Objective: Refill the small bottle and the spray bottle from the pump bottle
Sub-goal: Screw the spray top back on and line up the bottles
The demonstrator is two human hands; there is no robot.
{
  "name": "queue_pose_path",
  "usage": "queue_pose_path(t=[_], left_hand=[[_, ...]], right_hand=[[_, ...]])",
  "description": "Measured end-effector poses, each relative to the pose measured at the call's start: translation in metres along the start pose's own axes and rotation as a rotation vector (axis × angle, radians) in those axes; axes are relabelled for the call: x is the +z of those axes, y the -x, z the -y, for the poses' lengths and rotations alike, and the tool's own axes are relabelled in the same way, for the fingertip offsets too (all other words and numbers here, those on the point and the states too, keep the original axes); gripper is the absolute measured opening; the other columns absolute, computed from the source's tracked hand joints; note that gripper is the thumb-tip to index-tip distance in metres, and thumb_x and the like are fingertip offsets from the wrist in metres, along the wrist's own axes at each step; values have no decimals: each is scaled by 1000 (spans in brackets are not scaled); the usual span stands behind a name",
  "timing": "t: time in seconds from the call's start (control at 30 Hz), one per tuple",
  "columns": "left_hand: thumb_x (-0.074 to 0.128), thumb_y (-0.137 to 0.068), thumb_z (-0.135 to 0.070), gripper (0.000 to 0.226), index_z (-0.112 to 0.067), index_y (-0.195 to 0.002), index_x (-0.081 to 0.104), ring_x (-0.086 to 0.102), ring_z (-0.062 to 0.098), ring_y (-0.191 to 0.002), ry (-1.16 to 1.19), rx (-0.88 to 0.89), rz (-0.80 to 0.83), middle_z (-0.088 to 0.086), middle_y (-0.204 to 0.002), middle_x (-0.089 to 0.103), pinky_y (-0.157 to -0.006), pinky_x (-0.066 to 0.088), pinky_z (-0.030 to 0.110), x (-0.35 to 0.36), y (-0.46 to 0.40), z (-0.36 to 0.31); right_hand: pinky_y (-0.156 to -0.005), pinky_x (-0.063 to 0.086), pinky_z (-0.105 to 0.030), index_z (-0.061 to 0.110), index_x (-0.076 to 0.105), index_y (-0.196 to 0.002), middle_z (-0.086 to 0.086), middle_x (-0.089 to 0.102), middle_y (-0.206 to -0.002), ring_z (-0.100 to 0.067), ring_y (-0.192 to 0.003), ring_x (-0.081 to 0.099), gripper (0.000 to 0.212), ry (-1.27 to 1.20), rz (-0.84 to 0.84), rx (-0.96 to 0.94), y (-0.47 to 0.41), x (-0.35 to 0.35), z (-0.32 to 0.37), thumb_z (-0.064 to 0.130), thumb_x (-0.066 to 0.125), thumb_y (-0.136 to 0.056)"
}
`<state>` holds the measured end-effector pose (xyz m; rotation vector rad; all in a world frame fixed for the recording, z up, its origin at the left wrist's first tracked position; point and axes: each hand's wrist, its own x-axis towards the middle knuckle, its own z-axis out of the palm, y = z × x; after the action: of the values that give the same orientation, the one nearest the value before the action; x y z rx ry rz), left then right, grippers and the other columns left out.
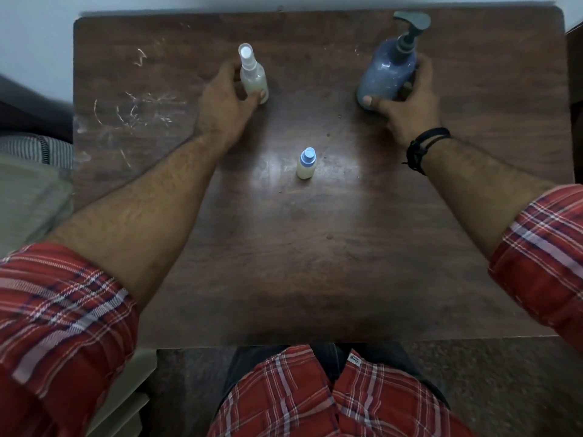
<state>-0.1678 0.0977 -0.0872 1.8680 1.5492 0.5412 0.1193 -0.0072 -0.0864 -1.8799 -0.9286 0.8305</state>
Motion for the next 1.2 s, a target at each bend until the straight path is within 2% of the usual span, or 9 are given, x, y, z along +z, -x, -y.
queue_pose_path(t=[0.13,0.27,0.37,0.43,0.57,0.8,1.0,1.1,1.2], left_hand=[[70,-84,-39,54,-19,-131,54,62,8,-104,6,3,21,-7,-122,66,-90,48,24,-1,0,-1],[71,-86,-35,51,-18,-131,54,58,2,-98,22,11,26,-12,-116,62,-83,42,16,-1,1,-4],[72,-86,-33,51,-19,-131,55,57,-4,-89,45,5,26,-17,-111,60,-75,37,2,-1,4,-5],[74,-85,-31,55,-18,-134,53,56,-14,-84,81,1,36,-17,-113,60,-73,35,-4,0,8,-5],[77,-82,-35,64,-17,-137,51,59,-8,-83,106,-6,30,-9,-118,64,-72,40,0,1,15,1],[75,-86,-36,67,-11,-141,47,61,15,-83,18,8,36,6,-134,52,-85,48,22,8,44,22],[77,-84,-37,58,-12,-130,52,65,24,-97,40,-24,67,7,-126,55,-91,54,36,14,57,27],[77,-84,-36,55,-11,-127,54,63,20,-95,18,-37,98,6,-124,56,-86,49,26,15,59,26],[76,-86,-37,57,-11,-131,53,56,10,-86,-31,-42,149,4,-128,54,-82,43,20,13,60,24]], right_hand=[[-98,53,-33,27,38,-136,9,53,-132,-9,-120,57,90,26,-10,26,5,-3,-4,30,91,-63],[-95,50,-29,18,48,-129,1,51,-127,-6,-108,52,70,254,-129,-54,48,-2,-17,33,83,-71],[-85,47,-18,14,54,-123,1,51,-118,4,-91,49,56,327,4,-119,91,8,-24,31,81,-77],[-87,48,-23,16,56,-124,3,52,-116,3,-90,50,55,358,92,-150,110,19,-23,34,82,-78],[-82,39,-2,17,58,-129,5,54,-117,17,-88,50,60,318,209,-172,125,43,-15,34,84,-77],[-88,49,-28,22,65,-119,13,59,-106,-9,-94,59,43,331,246,-218,122,71,0,36,78,-80],[-79,48,-23,22,67,-113,9,69,-98,-6,-88,63,33,246,193,-78,90,76,13,37,75,-84],[-76,49,-19,27,63,-99,14,67,-89,3,-80,62,19,178,102,-32,63,79,22,31,75,-84],[-82,52,-19,27,64,-104,13,70,-93,5,-88,64,23,140,57,-19,39,84,28,28,74,-83]])
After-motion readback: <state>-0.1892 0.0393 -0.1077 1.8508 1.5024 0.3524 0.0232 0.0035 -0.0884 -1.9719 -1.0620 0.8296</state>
